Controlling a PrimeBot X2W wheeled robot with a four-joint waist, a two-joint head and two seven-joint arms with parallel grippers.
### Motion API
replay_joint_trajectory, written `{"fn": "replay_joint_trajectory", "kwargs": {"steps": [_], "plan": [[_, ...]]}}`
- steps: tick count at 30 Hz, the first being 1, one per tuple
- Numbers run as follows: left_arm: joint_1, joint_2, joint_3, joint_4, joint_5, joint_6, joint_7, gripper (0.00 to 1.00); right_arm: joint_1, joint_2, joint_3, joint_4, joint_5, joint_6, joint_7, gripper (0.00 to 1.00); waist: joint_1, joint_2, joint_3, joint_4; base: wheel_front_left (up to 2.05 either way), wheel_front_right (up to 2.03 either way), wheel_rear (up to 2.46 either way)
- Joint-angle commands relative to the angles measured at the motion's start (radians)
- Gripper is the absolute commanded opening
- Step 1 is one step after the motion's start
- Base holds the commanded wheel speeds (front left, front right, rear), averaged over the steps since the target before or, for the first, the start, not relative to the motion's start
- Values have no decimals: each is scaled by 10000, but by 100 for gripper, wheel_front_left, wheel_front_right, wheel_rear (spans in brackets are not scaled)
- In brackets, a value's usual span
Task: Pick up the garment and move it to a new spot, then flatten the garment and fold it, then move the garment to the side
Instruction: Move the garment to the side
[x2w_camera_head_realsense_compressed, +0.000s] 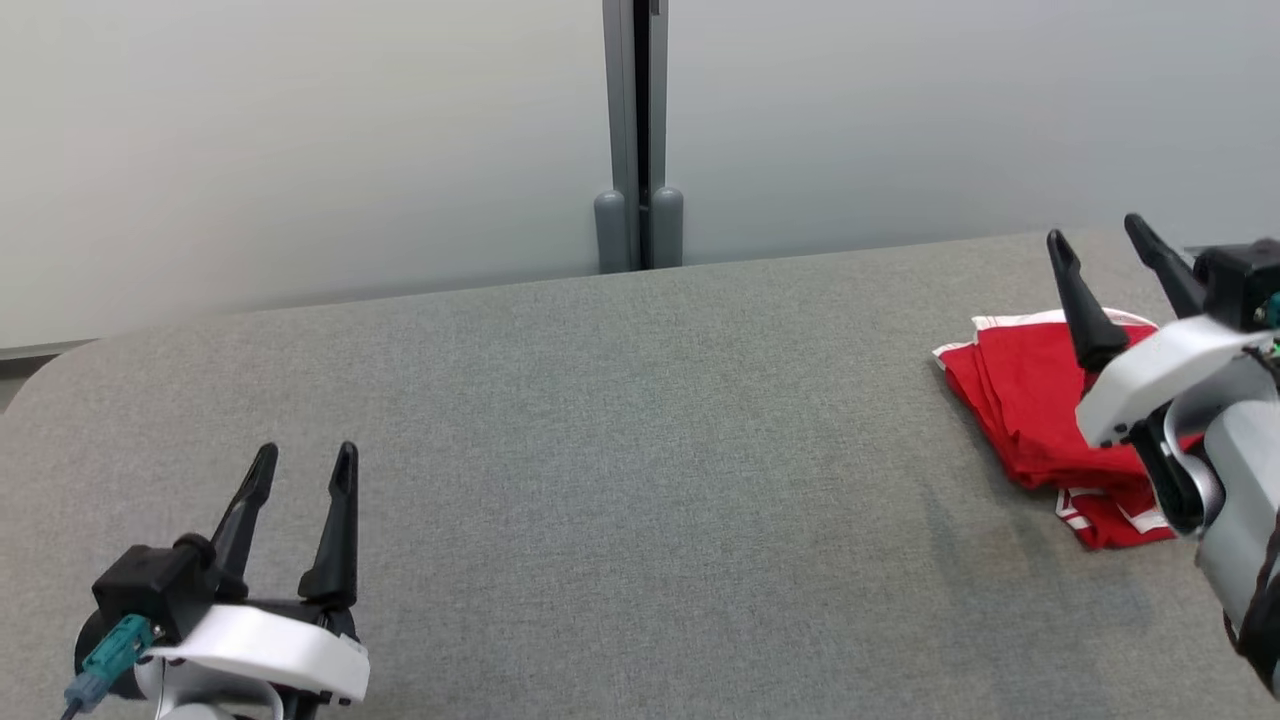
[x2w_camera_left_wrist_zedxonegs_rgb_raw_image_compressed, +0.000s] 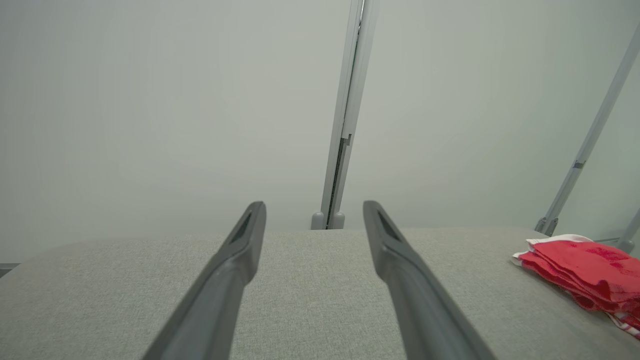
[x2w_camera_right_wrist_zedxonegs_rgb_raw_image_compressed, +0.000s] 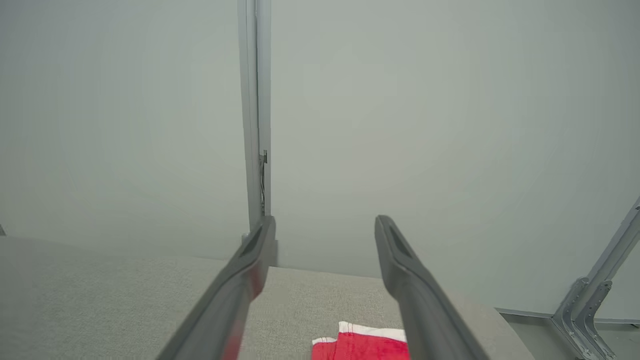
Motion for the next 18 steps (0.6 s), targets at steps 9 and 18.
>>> {"fn": "replay_joint_trajectory", "kwargs": {"steps": [9, 18], "plan": [[872, -33, 208, 216, 181, 298, -399, 100, 3384, 784, -2535, -2301, -1264, -7, -282, 100, 0, -1, -276, 100, 0, 0, 0], [905, -82, 379, 1011, 453, 354, -542, 100, 5714, 1843, -3985, -4283, -2536, -5, -285, 100, 0, -1, -361, 180, 0, 0, 0]]}}
